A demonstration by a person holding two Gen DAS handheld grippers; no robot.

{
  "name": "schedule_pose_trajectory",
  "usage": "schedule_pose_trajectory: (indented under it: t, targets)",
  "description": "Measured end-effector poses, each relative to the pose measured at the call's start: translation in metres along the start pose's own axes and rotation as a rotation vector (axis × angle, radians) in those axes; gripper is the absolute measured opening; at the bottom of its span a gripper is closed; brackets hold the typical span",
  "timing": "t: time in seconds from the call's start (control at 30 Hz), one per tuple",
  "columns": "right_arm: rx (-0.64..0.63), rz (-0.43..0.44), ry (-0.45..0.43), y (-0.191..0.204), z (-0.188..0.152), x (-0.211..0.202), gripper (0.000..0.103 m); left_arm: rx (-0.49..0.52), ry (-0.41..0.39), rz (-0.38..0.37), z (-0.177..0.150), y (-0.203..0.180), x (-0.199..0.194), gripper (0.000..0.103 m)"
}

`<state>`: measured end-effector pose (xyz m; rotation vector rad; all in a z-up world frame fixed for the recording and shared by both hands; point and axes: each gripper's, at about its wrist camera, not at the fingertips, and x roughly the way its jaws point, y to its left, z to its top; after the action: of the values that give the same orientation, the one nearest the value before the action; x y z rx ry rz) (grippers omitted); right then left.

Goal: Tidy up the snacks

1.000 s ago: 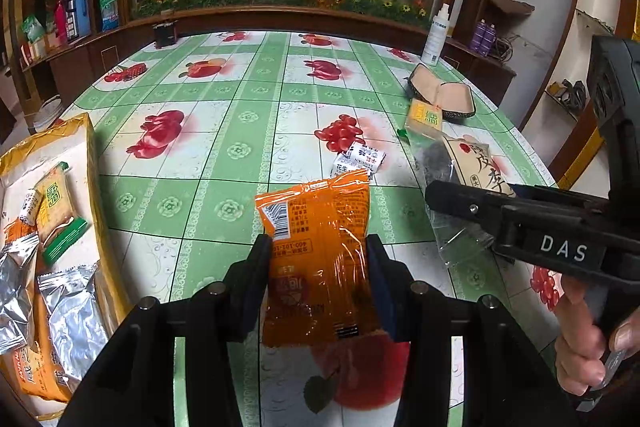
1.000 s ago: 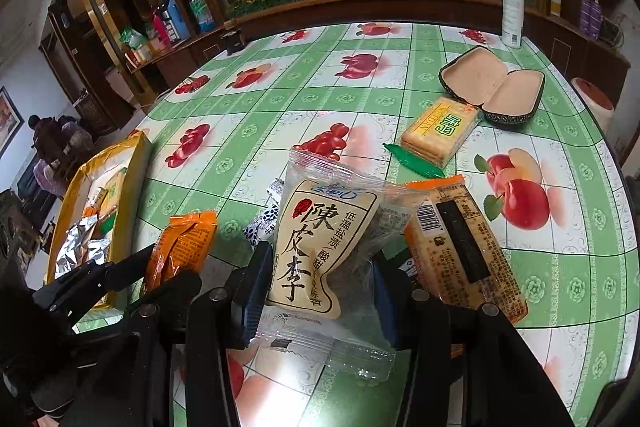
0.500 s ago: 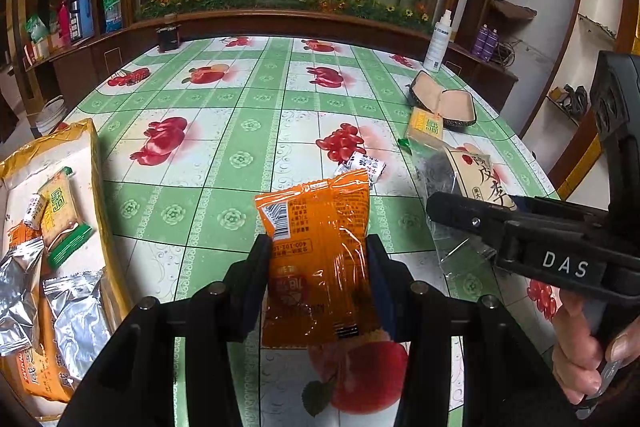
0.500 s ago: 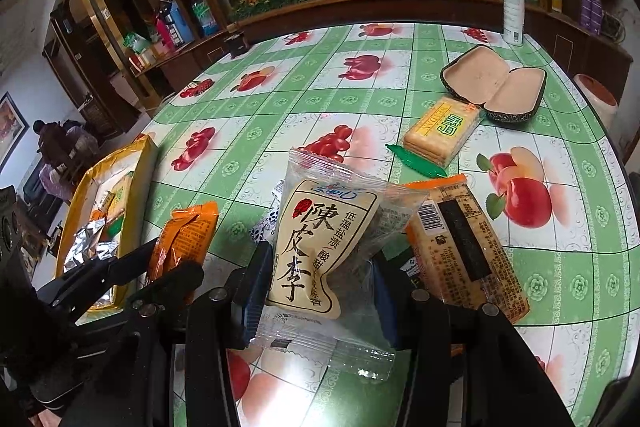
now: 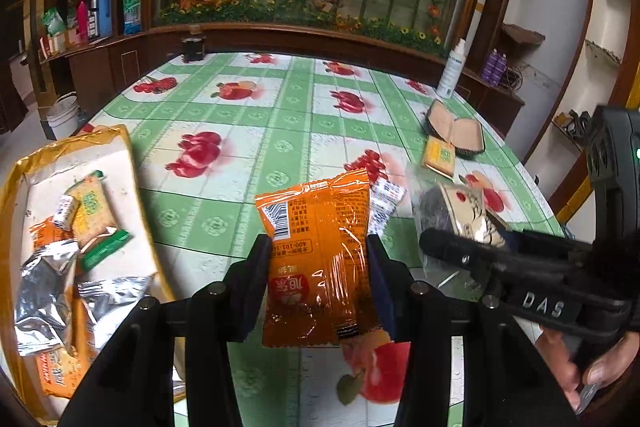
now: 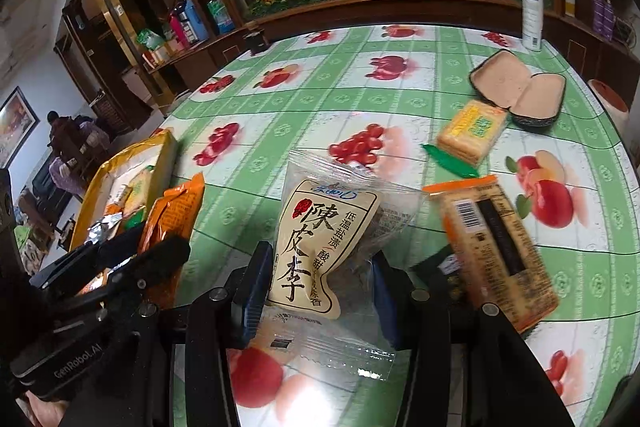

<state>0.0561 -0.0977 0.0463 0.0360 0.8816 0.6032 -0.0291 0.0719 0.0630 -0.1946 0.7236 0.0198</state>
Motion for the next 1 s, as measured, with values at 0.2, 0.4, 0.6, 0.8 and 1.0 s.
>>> schedule_pose_trajectory:
  t: [0.2, 0.4, 0.6, 0.8, 1.0]
  targets:
    - [-0.014, 0.044, -0.004, 0.027, -0.004, 0.004, 0.051, -0.041, -0.033, 0.023, 0.005, 0.026, -0.014, 0.046]
    - [-0.037, 0.082, 0.015, 0.056, -0.009, 0.014, 0.051, -0.082, -0.058, 0.056, 0.007, 0.053, -0.026, 0.046]
    - [-0.064, 0.110, 0.030, 0.080, -0.014, 0.021, 0.051, -0.120, -0.075, 0.084, 0.005, 0.077, -0.037, 0.046]
    - [-0.082, 0.138, 0.035, 0.099, -0.014, 0.026, 0.051, -0.162, -0.091, 0.108, 0.003, 0.100, -0.048, 0.046]
    - [-0.104, 0.157, 0.046, 0.119, -0.017, 0.031, 0.051, -0.193, -0.098, 0.131, 0.000, 0.118, -0.054, 0.046]
